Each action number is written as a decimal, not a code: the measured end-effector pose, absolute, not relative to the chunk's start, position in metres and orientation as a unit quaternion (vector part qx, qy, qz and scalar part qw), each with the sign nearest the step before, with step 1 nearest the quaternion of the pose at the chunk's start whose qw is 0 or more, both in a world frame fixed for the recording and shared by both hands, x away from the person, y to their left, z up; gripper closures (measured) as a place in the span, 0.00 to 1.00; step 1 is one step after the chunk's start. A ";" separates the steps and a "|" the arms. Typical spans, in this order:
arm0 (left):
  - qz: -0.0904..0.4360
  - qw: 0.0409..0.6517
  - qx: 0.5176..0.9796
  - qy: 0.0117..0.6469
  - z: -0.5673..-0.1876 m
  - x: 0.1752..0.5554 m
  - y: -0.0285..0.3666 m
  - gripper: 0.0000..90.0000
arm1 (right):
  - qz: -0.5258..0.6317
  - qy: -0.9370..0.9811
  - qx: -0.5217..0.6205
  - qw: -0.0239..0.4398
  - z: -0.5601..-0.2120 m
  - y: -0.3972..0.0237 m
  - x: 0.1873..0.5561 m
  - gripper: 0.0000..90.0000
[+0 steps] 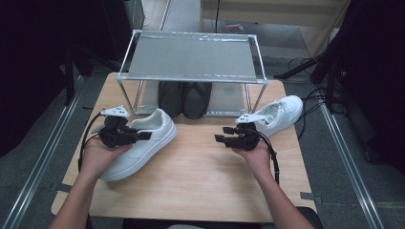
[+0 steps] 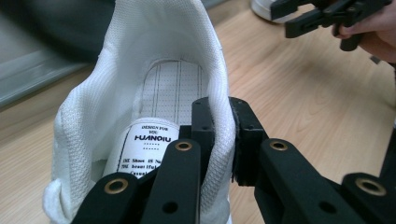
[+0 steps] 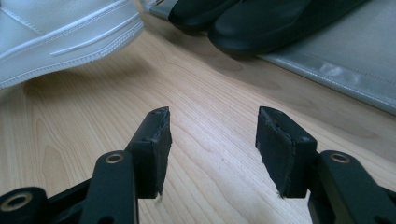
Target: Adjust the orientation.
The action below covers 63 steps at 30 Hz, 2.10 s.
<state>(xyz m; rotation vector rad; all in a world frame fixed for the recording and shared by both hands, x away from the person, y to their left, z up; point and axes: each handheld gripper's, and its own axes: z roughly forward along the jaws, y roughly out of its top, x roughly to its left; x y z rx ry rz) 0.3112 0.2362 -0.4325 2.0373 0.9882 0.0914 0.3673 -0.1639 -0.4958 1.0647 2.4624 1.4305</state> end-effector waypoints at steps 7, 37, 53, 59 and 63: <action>0.011 0.422 0.834 0.356 -0.433 0.317 0.198 0.92 | 0.470 0.805 0.357 0.058 -0.496 -0.171 0.361 0.52; -0.050 0.393 0.878 0.269 -0.478 0.327 0.099 0.90 | 0.459 0.798 0.385 0.071 -0.504 -0.191 0.333 0.61; -0.025 0.431 0.853 0.292 -0.448 0.309 0.135 0.92 | 0.486 0.800 0.350 0.035 -0.484 -0.174 0.326 1.00; -0.031 0.420 0.856 0.301 -0.451 0.294 0.142 1.00 | 0.489 0.810 0.322 0.034 -0.478 -0.158 0.324 1.00; -0.034 0.408 0.856 0.316 -0.461 0.284 0.146 1.00 | 0.486 0.818 0.308 0.024 -0.478 -0.148 0.327 1.00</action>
